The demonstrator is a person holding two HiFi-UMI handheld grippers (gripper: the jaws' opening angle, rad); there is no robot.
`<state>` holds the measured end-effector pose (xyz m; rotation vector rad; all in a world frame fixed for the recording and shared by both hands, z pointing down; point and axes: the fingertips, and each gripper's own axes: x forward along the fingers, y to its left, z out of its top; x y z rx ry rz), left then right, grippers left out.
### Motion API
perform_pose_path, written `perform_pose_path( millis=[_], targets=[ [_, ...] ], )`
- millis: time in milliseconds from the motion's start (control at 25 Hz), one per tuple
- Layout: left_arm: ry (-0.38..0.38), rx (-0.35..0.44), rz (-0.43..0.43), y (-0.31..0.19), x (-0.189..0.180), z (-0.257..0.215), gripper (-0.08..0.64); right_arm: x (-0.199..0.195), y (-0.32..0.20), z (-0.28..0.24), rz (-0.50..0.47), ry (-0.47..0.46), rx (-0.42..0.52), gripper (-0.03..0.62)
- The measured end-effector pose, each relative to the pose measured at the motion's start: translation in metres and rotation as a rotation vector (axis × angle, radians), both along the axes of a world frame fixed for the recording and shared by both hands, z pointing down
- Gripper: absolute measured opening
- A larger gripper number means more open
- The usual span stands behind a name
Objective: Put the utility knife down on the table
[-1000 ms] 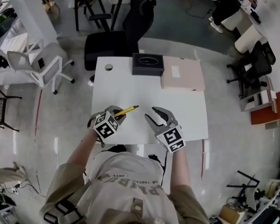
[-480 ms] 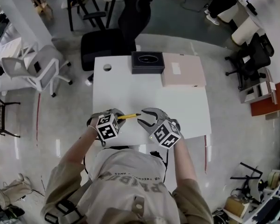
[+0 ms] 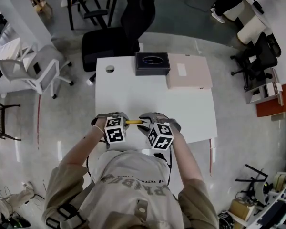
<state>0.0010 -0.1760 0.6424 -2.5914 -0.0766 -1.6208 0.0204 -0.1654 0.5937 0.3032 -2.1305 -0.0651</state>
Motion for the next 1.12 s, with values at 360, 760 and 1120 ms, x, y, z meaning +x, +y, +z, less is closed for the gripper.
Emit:
perform_pose_path(
  millis=[360,760,1120],
  targets=[
    [-0.067,0.002,0.062,-0.002,-0.004,0.018,0.051,-0.003,0.0,0.021,-0.056,0.057,-0.032,0.114],
    [-0.076,0.009,0.077,0.002,-0.002,0.025,0.052,-0.001,0.007,0.029,-0.042,0.046,-0.103,0.081],
    [-0.062,0.07,0.122,0.018,0.006,0.032,0.054,0.005,0.025,0.029,0.037,-0.064,-0.283,0.061]
  ],
)
